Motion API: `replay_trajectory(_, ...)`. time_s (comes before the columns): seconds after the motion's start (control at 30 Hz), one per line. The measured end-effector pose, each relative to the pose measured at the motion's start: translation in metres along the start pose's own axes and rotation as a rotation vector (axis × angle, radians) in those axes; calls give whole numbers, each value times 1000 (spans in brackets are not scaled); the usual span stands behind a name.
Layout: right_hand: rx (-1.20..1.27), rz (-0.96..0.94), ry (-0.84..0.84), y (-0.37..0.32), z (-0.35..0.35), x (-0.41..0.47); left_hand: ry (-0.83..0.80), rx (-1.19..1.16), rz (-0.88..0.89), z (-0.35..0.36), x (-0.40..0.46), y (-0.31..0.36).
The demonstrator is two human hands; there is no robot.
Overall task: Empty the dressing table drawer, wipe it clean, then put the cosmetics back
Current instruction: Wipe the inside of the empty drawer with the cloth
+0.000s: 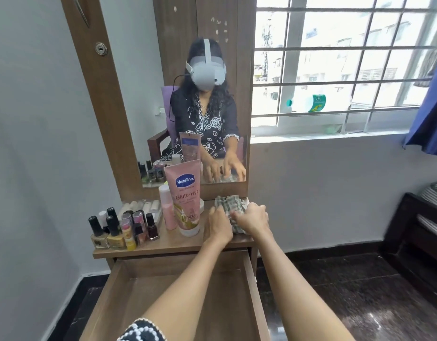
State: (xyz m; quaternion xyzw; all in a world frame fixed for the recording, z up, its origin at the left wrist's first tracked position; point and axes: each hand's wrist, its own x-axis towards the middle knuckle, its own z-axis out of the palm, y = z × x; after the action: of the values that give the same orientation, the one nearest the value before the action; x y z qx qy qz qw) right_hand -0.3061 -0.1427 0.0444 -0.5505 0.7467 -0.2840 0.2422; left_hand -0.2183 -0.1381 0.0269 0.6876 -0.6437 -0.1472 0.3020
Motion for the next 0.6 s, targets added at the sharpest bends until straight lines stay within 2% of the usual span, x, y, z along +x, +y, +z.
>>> replay_trajectory(0.27,-62,42,24,-7,8,0,4,-57,-51,7,7,-2)
replay_trajectory(0.5,-140,34,-21,-12,2,-3,166,-432,-307,7,12,2)
replay_trajectory(0.6,-166,31,-47,-11,-1,-9,173,-504,-327,5,8,7)
